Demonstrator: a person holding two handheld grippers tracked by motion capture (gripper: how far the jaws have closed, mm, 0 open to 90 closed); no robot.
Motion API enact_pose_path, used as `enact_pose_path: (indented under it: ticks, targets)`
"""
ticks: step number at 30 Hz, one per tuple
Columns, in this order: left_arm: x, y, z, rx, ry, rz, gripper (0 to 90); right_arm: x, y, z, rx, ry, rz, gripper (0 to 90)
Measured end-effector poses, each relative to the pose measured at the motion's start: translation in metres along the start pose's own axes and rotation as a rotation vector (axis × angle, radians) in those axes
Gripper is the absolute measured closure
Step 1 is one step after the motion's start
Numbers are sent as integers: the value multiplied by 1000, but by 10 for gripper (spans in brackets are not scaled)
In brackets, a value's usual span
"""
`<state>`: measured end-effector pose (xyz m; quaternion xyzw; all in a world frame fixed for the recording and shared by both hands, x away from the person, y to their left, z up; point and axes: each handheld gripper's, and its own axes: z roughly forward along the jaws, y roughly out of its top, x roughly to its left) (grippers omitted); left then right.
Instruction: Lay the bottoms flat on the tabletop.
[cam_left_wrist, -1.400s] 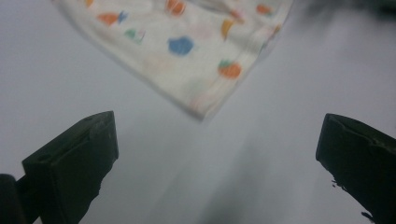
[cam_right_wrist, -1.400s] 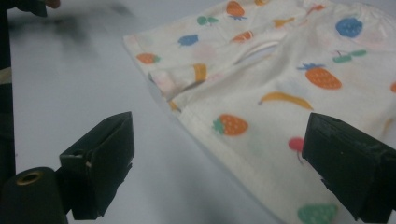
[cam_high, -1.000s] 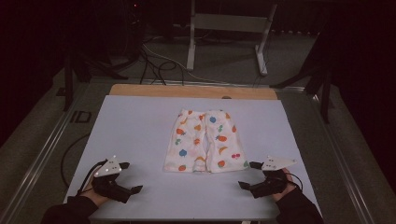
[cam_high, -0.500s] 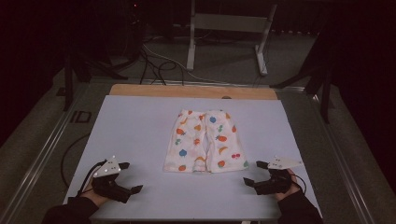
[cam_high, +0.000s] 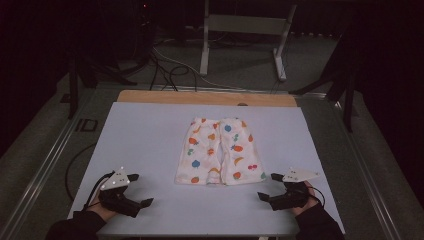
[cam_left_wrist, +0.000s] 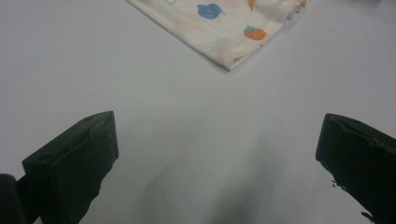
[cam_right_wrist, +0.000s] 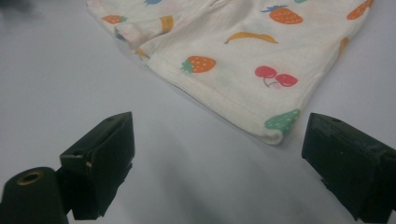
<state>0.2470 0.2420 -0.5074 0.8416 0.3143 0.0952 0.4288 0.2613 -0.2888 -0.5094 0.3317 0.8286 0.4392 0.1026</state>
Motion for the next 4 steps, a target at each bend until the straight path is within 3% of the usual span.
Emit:
enact_pose_path:
  ticks: [4]
  targets:
    - [0, 0, -1, -7, 0, -4, 4, 0, 0, -1, -4, -1, -4, 96]
